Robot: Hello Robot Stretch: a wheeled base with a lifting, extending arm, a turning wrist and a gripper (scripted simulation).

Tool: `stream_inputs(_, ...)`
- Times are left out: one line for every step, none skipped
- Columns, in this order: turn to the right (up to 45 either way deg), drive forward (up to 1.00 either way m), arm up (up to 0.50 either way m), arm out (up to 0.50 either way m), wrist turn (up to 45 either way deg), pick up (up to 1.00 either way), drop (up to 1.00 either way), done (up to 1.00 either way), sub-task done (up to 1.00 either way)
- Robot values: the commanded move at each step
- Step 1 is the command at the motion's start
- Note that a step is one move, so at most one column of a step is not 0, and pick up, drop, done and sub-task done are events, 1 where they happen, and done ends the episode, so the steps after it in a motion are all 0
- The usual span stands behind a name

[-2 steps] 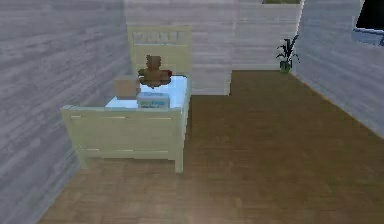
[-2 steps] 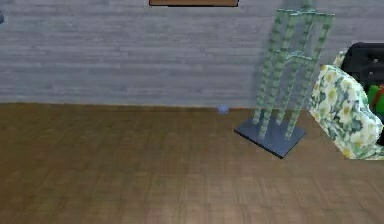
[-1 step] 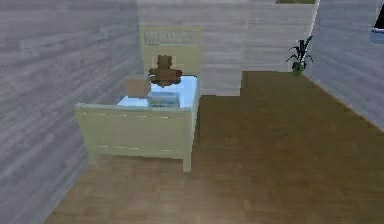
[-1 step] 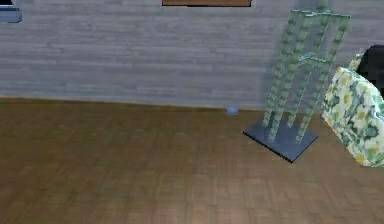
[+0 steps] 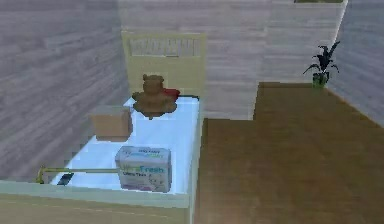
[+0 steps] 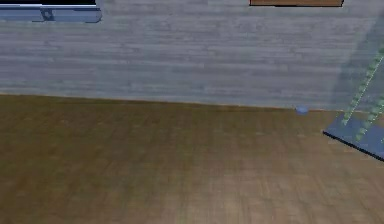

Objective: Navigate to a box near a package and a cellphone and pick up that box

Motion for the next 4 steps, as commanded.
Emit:
stream_inputs(-45.0, 0.0, 0.0, 0.0, 0.0, 0.0, 0.0, 0.0, 0.0)
stream_inputs(-30.0, 0.0, 0.0, 0.0, 0.0, 0.0, 0.0, 0.0, 0.0)
stream_inputs(0.0, 0.3, 0.0, 0.0, 0.0, 0.0, 0.0, 0.0, 0.0)
stream_inputs(45.0, 0.0, 0.0, 0.0, 0.0, 0.0, 0.0, 0.0, 0.0)
